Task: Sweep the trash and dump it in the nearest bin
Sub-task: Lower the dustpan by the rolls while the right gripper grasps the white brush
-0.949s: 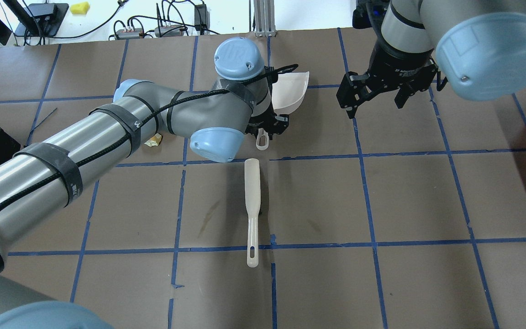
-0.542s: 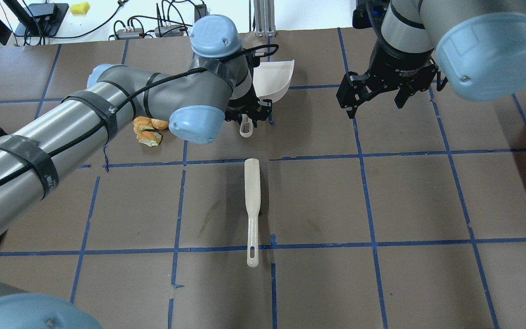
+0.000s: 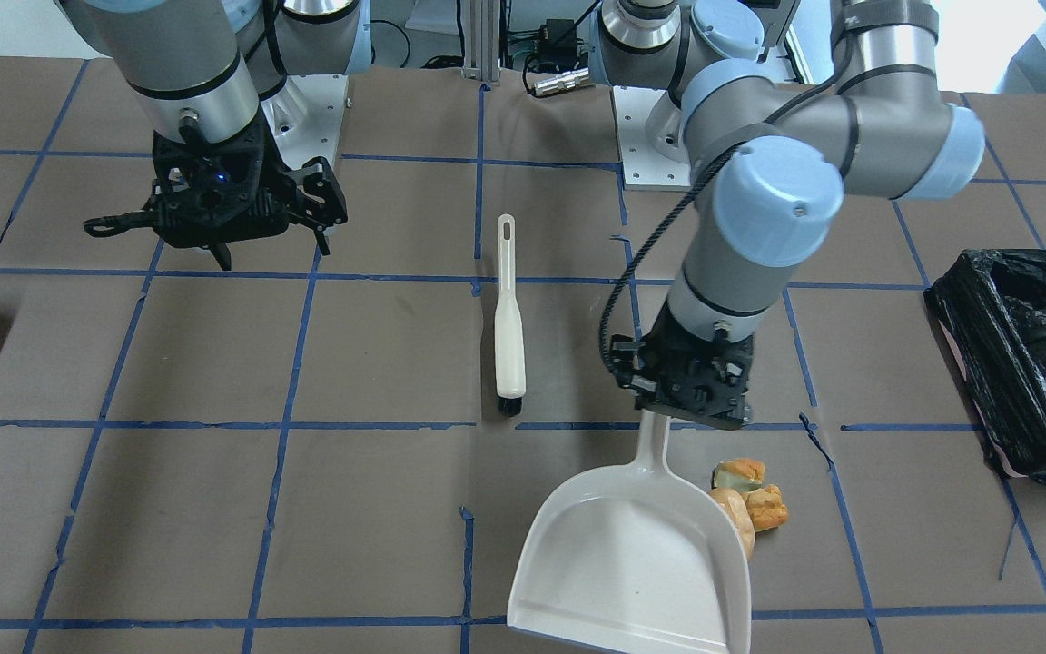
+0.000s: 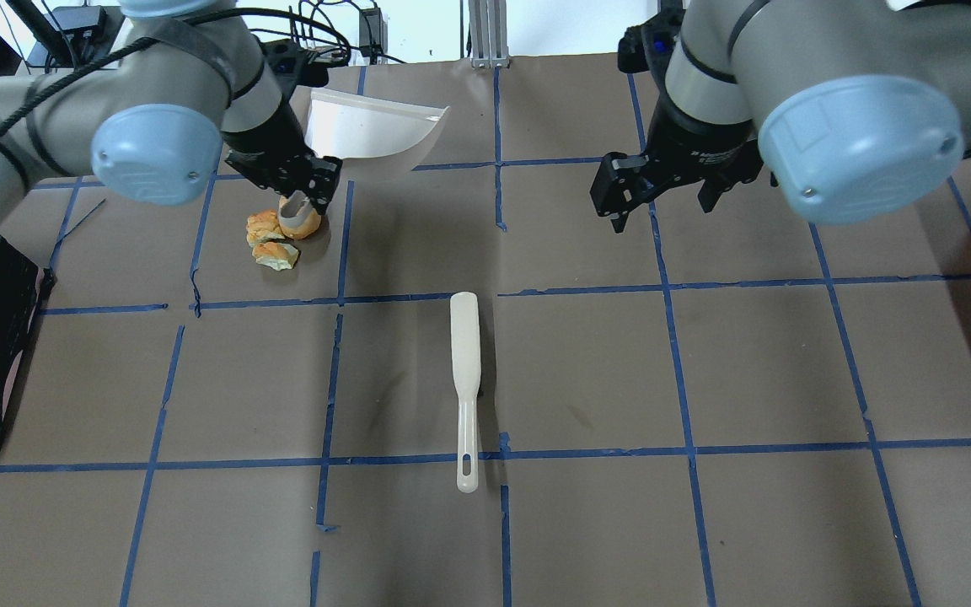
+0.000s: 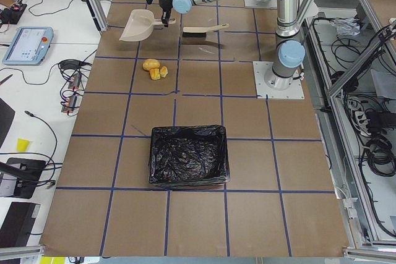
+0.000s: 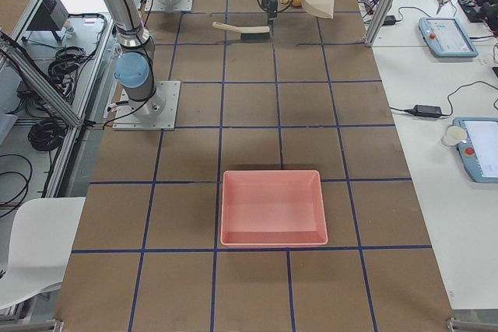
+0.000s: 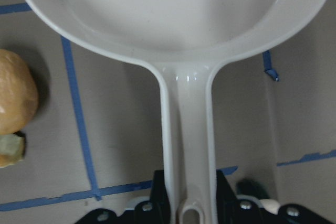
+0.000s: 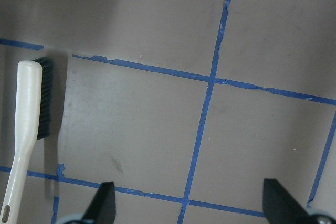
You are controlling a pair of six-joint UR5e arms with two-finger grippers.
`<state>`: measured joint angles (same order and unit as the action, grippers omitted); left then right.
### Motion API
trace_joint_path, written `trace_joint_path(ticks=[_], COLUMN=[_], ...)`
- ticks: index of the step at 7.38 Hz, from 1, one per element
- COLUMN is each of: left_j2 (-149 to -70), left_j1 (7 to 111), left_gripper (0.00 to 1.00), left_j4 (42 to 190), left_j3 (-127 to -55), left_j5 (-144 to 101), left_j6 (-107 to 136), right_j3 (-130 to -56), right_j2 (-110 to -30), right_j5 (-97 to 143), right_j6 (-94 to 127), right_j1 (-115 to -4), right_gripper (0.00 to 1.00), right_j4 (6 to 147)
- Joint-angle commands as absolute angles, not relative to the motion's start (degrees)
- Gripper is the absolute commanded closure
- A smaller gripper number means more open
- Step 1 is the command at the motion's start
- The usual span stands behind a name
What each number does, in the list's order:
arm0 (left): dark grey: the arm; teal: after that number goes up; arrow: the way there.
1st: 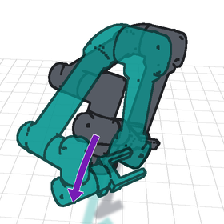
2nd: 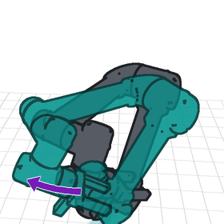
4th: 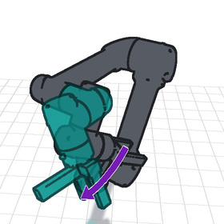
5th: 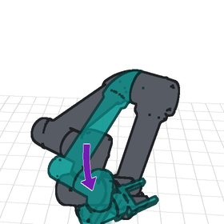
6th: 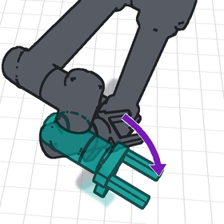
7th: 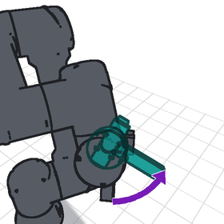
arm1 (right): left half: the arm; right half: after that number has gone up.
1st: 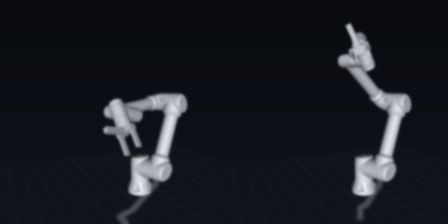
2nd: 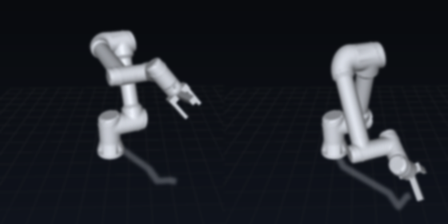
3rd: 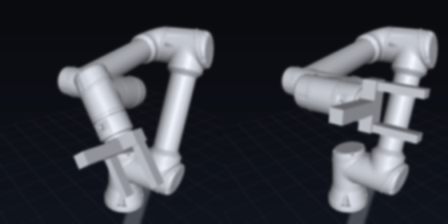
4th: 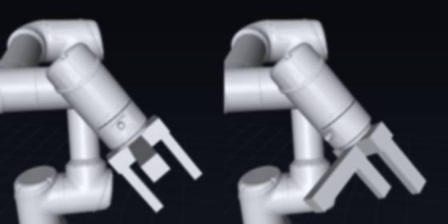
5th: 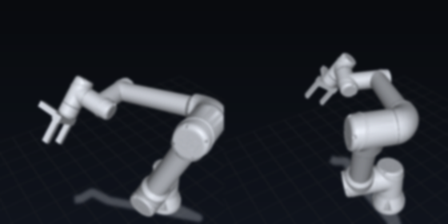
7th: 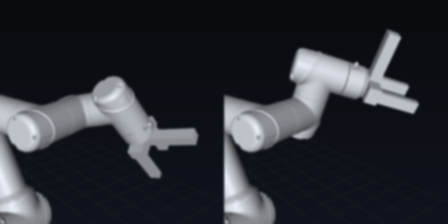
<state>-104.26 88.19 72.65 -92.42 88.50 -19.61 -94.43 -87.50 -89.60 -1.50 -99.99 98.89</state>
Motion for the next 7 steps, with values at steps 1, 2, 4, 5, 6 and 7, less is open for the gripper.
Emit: trace_joint_path(ticks=[1,2,4,5,6,7], left_j2=[-101.52,-101.51,-102.12,-102.65,-103.00,-104.49], left_j1=[78.44,74.92,66.05,62.44,59.36,57.93], left_gripper=[0.99,0.99,1.00,1.00,1.00,1.00], left_j4=[77.87,77.17,76.91,76.56,76.03,75.42], left_j3=[-93.51,-94.12,-94.13,-94.04,-93.69,-93.17], left_j5=[92.26,92.81,92.72,92.46,92.55,92.55], left_j6=[-36.75,-48.05,-72.30,-80.77,-87.47,-93.37], right_j3=[-99.38,-101.75,-105.02,-106.68,-106.87,-107.57], right_j2=[-85.79,-84.65,-80.79,-79.12,-78.67,-77.53], right_j5=[-89.74,-89.30,-90.26,-90.18,-89.91,-89.22], right_j6=[9.37,14.10,20.81,20.83,20.92,20.92], right_j1=[-109.39,-113.43,-121.60,-123.82,-124.36,-124.45], right_gripper=[0.01,0.00,0.00,0.00,0.00,0.00], right_j4=[104.56,105.72,111.95,112.15,112.41,114.50])
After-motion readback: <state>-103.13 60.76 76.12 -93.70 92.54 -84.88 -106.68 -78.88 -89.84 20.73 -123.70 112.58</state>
